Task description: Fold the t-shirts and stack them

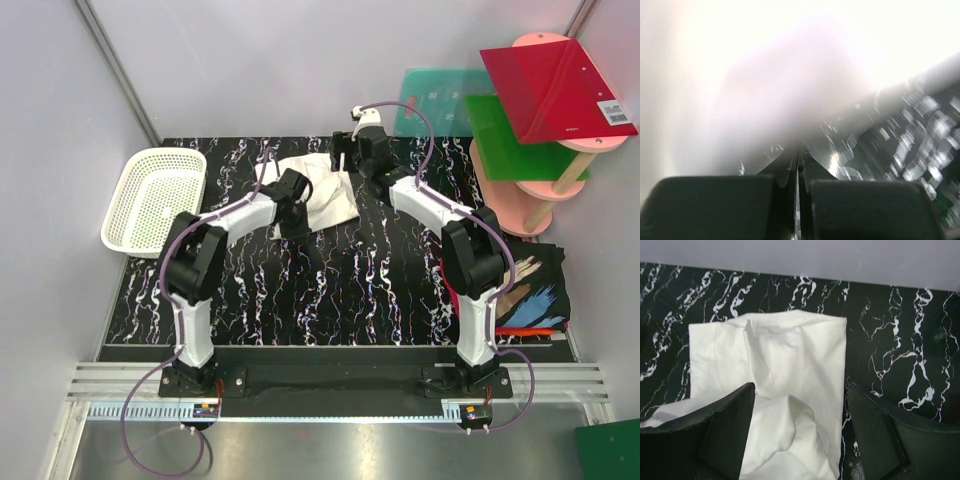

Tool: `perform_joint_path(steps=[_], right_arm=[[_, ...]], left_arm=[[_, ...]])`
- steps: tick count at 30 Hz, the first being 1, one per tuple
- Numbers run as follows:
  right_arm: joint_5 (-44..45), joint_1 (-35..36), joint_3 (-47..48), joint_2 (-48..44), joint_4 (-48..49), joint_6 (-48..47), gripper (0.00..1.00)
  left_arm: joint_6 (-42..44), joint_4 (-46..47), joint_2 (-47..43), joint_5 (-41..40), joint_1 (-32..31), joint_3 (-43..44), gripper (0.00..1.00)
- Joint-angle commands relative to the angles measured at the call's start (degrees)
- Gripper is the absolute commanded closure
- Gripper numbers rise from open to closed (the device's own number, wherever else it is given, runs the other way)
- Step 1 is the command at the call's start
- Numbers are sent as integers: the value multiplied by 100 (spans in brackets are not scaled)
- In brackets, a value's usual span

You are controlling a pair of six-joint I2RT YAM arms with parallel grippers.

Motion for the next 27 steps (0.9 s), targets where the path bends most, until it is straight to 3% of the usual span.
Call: perform_joint_path(steps=[1, 15, 27], right_arm=[[-78, -17, -250, -587, 107, 13, 18], [-281, -26, -312, -403, 63, 92, 18], [-754, -17, -874, -701, 256, 303, 19]], left_arm=[[-173, 3, 467, -612, 181, 887, 100], [-68, 12, 1013, -199, 982, 2548, 100], [-252, -111, 3024, 239, 1166, 4973, 100]])
